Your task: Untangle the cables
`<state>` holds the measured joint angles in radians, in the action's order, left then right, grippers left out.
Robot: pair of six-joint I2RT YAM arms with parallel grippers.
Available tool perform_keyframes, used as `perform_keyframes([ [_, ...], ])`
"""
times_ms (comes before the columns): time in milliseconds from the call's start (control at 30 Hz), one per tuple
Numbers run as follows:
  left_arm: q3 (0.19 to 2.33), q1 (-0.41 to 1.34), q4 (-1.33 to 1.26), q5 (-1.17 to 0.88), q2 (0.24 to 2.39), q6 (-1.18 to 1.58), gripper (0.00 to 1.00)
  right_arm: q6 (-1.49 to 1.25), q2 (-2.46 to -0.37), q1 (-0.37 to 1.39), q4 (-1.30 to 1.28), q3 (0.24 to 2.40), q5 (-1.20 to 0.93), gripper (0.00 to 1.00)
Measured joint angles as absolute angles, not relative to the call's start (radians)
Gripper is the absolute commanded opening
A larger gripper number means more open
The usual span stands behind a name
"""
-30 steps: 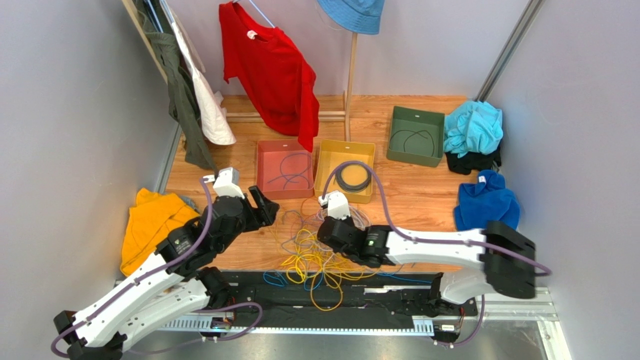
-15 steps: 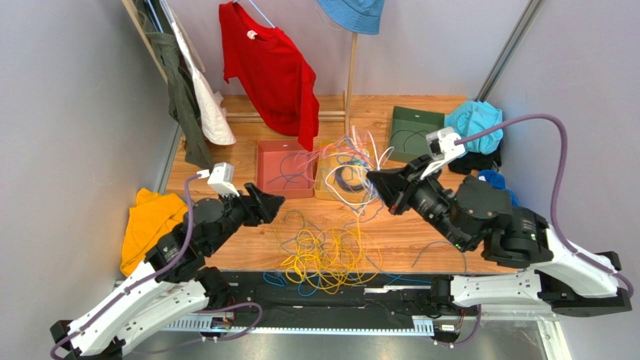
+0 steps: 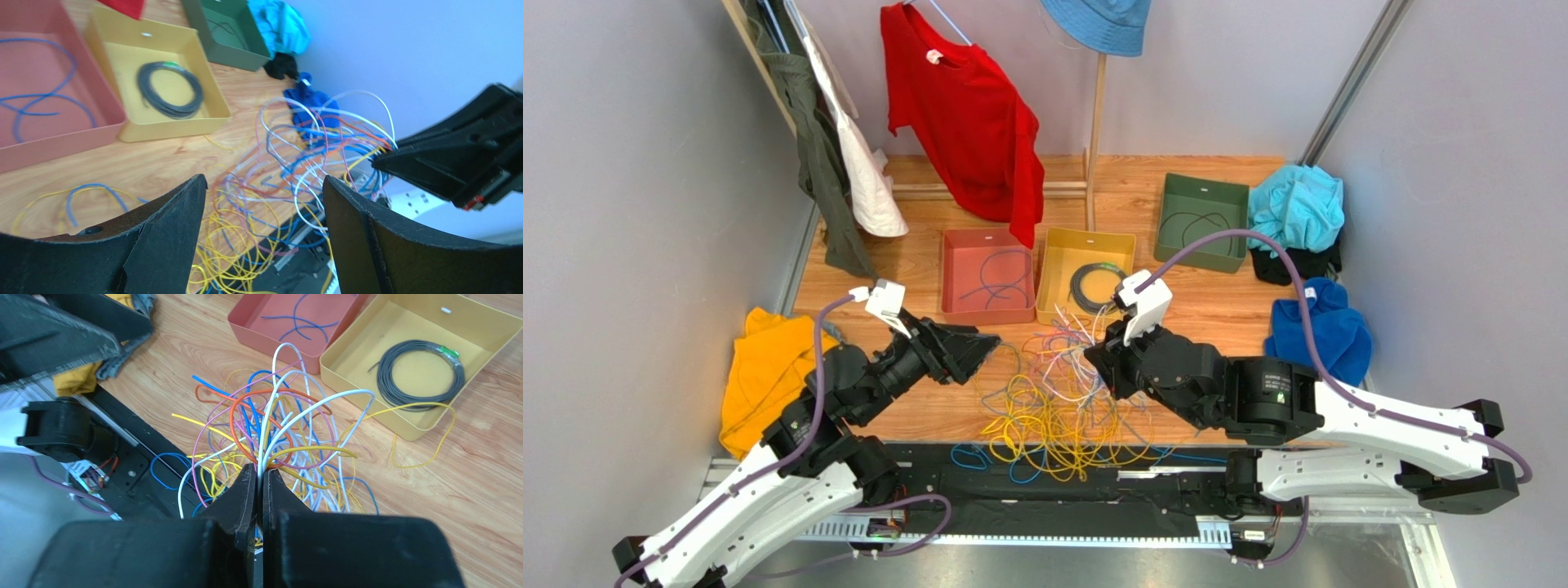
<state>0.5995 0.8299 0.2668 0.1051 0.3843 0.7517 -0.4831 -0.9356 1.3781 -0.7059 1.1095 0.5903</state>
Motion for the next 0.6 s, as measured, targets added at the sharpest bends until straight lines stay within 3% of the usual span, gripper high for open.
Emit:
perform_keyframes([
  [267,0.528,0.830,0.089,-0.065,0.413,0.753,0.78,-0.507,-0.931,1.378,-0.674,1.110,0.561,0.00],
  [600,0.520,0.832,-0.048,-0.130,0.556,0.739,0.78,-0.523,-0.928,1.390,-0.669,1.111,0.527,0.00],
])
